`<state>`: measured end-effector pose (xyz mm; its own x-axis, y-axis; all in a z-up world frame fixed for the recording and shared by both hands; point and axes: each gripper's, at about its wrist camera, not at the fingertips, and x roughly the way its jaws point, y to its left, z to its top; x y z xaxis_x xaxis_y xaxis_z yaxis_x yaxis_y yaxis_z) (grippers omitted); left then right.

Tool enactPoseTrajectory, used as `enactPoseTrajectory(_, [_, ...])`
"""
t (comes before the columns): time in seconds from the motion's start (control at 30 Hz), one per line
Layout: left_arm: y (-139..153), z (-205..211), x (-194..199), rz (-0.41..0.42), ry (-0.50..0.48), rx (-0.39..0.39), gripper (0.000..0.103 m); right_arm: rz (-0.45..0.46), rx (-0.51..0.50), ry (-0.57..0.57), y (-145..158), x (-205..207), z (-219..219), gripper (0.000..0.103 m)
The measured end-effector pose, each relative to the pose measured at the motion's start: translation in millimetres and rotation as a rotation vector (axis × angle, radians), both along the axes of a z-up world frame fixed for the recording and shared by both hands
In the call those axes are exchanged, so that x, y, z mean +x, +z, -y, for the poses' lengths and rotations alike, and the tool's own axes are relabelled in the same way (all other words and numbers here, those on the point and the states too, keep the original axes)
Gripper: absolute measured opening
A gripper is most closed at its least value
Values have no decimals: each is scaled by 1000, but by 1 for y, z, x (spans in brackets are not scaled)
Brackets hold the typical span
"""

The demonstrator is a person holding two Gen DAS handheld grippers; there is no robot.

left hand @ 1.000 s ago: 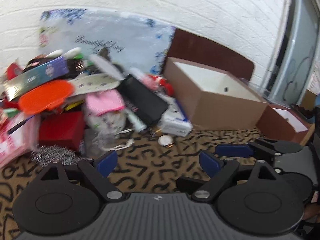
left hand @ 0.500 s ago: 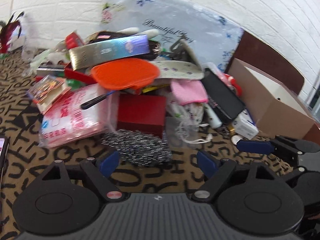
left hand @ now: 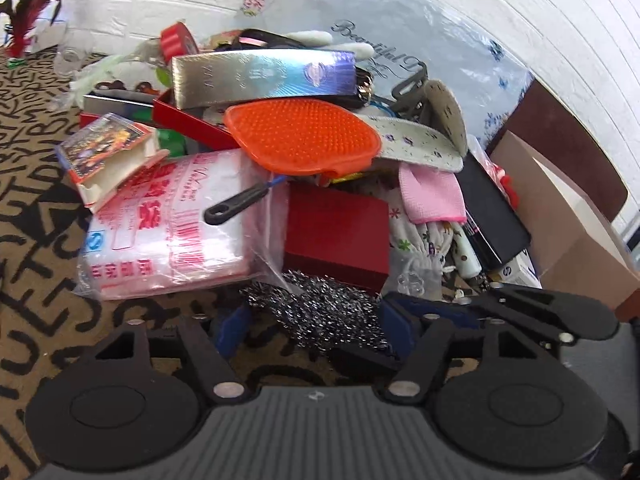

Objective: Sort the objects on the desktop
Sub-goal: 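Grasp the steel wool scrubber with the left gripper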

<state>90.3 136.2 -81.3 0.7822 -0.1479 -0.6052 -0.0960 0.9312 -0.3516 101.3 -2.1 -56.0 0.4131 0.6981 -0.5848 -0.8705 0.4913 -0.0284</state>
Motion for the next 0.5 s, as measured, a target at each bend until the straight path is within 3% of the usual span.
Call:
enactPoseTrajectory(0.17, [-1, 4, -3, -1, -39, -10, 47, 7, -31, -6, -5, -2, -2, 31])
enactPoseTrajectory(0.5, [6, 14, -18, 4, -36, -31, 41, 21, -47, -17, -1, -18, 12, 21])
